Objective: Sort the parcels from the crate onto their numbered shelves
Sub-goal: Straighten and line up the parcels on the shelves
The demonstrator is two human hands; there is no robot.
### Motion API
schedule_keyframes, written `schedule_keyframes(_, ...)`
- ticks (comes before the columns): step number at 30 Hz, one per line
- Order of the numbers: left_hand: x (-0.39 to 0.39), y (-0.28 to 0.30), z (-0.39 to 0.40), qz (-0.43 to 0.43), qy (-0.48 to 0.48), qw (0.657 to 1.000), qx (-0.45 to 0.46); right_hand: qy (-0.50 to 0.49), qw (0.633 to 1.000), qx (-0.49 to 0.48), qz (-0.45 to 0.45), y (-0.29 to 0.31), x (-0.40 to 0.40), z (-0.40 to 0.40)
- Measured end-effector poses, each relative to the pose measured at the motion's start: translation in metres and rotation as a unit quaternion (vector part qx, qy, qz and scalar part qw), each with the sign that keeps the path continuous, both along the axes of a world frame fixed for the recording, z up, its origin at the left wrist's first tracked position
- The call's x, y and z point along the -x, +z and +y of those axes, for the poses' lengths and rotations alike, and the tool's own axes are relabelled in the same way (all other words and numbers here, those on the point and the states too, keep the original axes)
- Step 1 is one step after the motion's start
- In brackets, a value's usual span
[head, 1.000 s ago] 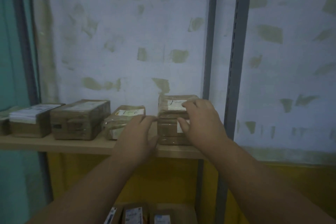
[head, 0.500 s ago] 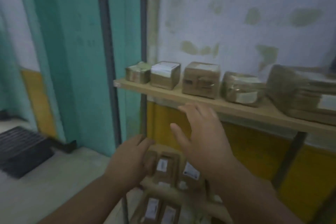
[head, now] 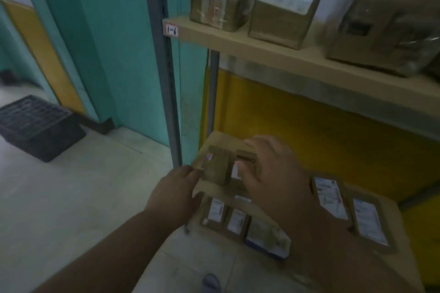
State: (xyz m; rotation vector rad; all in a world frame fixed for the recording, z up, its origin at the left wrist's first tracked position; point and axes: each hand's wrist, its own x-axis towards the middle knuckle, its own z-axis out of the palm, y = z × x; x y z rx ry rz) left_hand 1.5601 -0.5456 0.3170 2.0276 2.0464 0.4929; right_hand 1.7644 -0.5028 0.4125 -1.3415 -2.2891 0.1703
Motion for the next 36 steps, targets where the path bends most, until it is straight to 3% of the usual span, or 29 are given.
schedule_keyframes(6,0.001,-0.061,0.057,-0.021,0.017,0.995,0.099,0.026,0.988,0.138,-0.063,-0.083,0.013,0.084)
schedule_keyframes(11,0.001,-0.102,0.089,-0.056,0.04,0.984,0.166,0.029,0.974,0.2,-0.099,-0.135,0.036,0.138)
schedule_keyframes(18,0.007,-0.144,0.116,-0.128,0.045,0.976,0.171,0.046,0.937,0.296,-0.179,-0.196,0.061,0.191)
schedule_keyframes(26,0.025,-0.147,0.118,-0.146,0.063,0.972,0.172,0.007,0.95,0.257,-0.177,-0.215,0.084,0.174)
schedule_keyframes(33,0.028,-0.138,0.121,-0.131,0.052,0.969,0.205,-0.012,0.942,0.301,-0.151,-0.217,0.087,0.173)
schedule_keyframes(36,0.03,-0.127,0.114,-0.12,0.034,0.971,0.202,-0.073,0.936,0.323,-0.12,-0.207,0.074,0.157)
